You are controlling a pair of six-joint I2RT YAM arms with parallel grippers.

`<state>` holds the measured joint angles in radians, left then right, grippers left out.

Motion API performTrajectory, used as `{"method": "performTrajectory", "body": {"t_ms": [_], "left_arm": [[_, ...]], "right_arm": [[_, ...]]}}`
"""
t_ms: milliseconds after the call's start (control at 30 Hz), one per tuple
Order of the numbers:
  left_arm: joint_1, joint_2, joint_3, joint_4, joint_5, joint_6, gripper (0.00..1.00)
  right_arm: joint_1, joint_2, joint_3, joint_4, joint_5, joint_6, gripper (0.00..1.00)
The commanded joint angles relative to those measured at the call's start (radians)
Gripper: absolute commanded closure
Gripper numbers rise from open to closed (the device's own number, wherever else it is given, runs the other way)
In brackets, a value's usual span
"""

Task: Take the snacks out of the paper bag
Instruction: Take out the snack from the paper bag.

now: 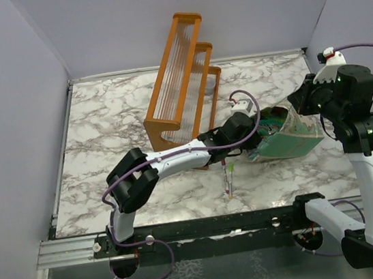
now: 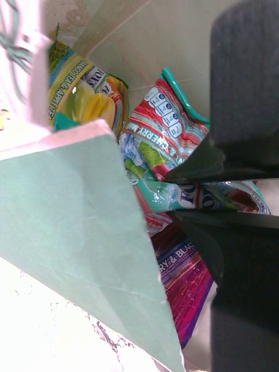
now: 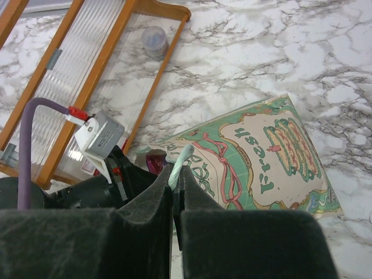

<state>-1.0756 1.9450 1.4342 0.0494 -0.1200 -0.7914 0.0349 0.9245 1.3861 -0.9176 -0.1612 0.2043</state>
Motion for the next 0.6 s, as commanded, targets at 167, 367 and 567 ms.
{"method": "performTrajectory", "body": {"t_ms": [167,367,567], "left_arm": [[-0.005,-0.239,-0.074,0.012,0.053,0.02,0.96],[-0.006,-0.426,-0.169,-0.002,0.136,0.062,0.99],[-0.006,-0.621,-0.223,-0.124,0.202,0.202,1.0]], "right_arm": [[0.013,-0.053,-0.008,0.152,0.034,-0.004,0.99],[0.02,-0.065,-0.035,0.165,0.055,-0.007,0.99],[0.022,-0.093,-0.061,0.188,0.084,-0.007,0.99]]}}
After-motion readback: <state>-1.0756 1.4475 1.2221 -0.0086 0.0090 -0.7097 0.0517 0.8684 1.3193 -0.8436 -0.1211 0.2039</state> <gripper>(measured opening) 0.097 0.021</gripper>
